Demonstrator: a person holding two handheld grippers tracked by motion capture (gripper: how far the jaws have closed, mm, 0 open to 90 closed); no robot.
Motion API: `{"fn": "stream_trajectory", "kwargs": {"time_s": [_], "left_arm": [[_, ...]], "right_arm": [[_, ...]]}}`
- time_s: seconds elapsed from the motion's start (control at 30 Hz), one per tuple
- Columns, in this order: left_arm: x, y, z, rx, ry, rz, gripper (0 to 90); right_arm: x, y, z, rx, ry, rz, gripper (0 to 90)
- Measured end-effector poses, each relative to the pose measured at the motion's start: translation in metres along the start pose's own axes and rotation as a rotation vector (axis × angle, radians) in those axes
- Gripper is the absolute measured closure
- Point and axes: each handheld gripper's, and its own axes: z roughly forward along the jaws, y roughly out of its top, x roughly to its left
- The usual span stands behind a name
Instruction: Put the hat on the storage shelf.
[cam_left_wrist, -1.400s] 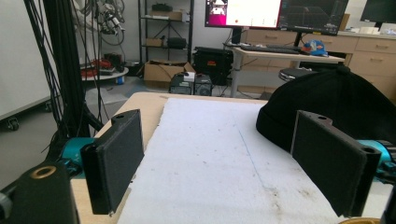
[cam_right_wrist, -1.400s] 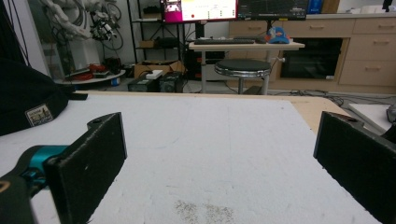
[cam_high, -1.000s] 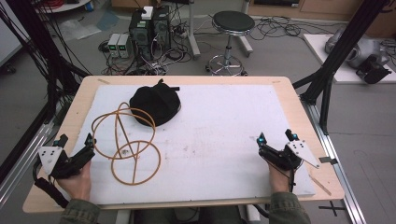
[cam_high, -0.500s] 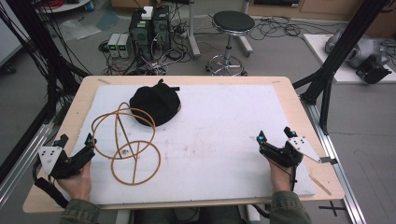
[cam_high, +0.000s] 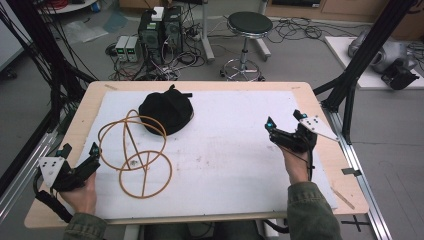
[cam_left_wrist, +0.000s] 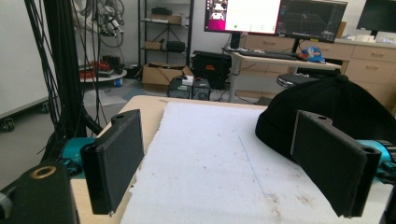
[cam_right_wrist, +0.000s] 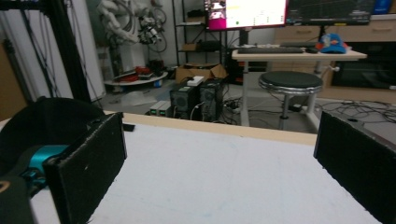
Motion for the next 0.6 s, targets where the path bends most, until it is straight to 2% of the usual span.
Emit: {"fn": "stream_trajectory", "kwargs": {"time_s": [0.1,0.13,0.3,0.37,0.43,0.6], "left_arm": [[0.001,0.0,0.0,-0.002,0.0,-0.005,17.6],[0.002,0.0,0.0,-0.003,0.001,-0.008,17.6],[0.002,0.0,0.0,0.001,-0.001,-0.009,17.6],[0.001,0.0,0.001,0.002,-0.001,-0.011,17.6],[0.001,0.0,0.001,0.004,-0.004,-0.012,17.6],[0.0,0.0,0.003,0.003,-0.009,-0.015,17.6]], "right_arm": [[0.007,0.006,0.006,0.002,0.022,-0.005,1.6],[0.014,0.01,0.013,0.008,0.045,-0.001,1.6],[0.023,0.016,0.028,0.031,0.077,-0.037,1.6],[0.025,0.02,0.037,0.049,0.09,-0.037,1.6],[0.026,0.021,0.041,0.055,0.094,-0.038,1.6],[0.034,0.03,0.062,0.081,0.097,-0.078,1.6]]}}
